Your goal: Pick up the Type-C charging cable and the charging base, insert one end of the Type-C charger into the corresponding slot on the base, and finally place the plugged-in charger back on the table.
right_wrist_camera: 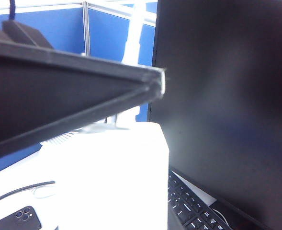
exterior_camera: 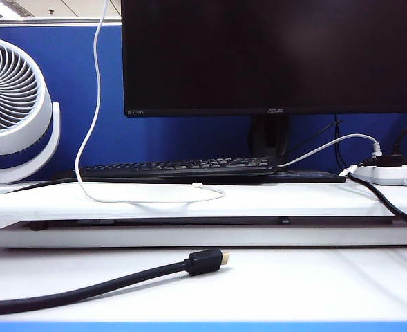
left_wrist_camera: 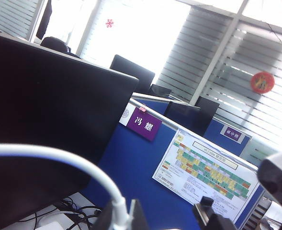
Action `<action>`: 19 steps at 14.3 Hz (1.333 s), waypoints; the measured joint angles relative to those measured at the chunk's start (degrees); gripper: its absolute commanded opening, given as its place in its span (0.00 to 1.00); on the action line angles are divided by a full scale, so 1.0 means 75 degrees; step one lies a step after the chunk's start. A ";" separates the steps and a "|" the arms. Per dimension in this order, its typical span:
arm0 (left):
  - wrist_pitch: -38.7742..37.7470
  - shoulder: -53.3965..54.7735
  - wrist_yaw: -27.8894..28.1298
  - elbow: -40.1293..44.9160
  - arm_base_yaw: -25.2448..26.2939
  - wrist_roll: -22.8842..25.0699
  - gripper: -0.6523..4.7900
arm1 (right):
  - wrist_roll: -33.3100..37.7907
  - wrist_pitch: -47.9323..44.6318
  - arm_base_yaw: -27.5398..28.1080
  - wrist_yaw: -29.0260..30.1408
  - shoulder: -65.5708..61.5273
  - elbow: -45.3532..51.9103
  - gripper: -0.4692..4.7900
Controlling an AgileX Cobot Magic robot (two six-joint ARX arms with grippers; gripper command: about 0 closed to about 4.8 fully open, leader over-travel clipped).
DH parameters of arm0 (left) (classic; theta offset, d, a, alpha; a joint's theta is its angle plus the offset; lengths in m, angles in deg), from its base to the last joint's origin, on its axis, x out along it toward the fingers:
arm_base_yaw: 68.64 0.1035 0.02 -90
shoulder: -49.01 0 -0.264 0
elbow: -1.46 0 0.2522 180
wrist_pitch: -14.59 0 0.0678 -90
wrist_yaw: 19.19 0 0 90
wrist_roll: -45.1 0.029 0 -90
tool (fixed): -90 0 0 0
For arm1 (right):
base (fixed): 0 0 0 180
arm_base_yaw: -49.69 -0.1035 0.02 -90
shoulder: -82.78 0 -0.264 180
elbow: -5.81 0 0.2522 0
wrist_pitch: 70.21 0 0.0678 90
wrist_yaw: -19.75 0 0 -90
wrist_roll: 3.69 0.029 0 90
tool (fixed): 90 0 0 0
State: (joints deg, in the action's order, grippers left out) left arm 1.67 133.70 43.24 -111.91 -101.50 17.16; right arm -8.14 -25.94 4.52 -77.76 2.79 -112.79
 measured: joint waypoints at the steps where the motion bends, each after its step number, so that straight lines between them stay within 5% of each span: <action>1: -0.0006 0.0000 -0.0003 0.0000 -0.0044 0.0076 0.11 | 0.0015 0.0009 0.0000 -0.0009 0.0000 0.0000 0.09; 19: -0.0149 0.0000 0.0149 -0.0017 -0.0119 0.0612 0.11 | 0.0055 0.0146 0.0000 -0.0396 0.0000 -0.0052 0.09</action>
State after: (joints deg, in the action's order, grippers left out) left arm 0.56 133.70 44.36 -112.04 -102.40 21.75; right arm -7.72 -24.85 4.52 -80.73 2.79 -113.18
